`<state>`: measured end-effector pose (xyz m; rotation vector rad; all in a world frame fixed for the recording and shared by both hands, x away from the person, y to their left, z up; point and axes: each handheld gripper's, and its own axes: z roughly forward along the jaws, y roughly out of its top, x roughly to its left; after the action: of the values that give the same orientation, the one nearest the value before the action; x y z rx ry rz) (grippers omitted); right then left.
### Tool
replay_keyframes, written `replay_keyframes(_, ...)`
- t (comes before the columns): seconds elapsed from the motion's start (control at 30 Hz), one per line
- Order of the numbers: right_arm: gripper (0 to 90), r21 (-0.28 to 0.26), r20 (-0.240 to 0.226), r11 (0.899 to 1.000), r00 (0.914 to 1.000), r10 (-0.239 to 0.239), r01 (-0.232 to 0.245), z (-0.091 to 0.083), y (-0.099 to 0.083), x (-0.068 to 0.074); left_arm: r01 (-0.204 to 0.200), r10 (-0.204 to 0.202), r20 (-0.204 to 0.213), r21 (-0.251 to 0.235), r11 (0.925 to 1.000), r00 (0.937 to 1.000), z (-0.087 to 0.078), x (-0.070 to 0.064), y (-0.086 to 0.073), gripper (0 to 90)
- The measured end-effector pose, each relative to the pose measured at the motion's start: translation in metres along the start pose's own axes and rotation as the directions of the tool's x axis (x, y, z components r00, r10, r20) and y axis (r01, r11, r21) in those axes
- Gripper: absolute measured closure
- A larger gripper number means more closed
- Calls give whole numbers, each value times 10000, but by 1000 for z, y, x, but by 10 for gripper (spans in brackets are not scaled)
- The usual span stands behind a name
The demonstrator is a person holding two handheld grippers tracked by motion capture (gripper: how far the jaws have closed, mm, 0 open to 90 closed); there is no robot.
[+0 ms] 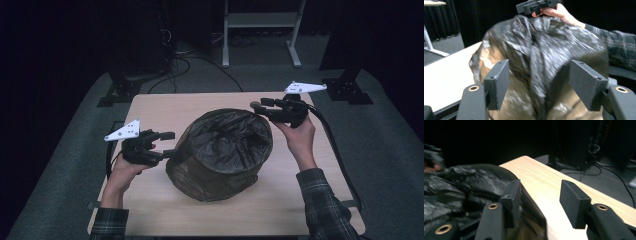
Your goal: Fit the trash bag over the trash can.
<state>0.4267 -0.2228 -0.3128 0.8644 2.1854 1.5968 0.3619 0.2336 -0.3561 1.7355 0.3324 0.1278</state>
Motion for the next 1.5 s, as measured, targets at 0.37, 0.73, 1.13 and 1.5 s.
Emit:
replay_keyframes(0.37,651,1161,-1537,9919,9875,-337,519,42,13,3,82,-155,996,728,9973,9949,25,12,-14,358)
replay_keyframes(0.73,895,599,-1726,9982,9848,194,-92,48,14,-9,-293,-40,1984,1644,9860,9801,40,4,-18,842)
replay_keyframes(1.13,897,1212,-1586,9904,9837,847,-658,82,6,-34,-464,137,2093,1519,9873,9778,36,3,-20,887)
replay_keyframes(1.5,898,2164,-1967,9741,9744,1091,-654,111,-16,-33,-526,233,2068,1376,9891,9781,35,2,-20,883)
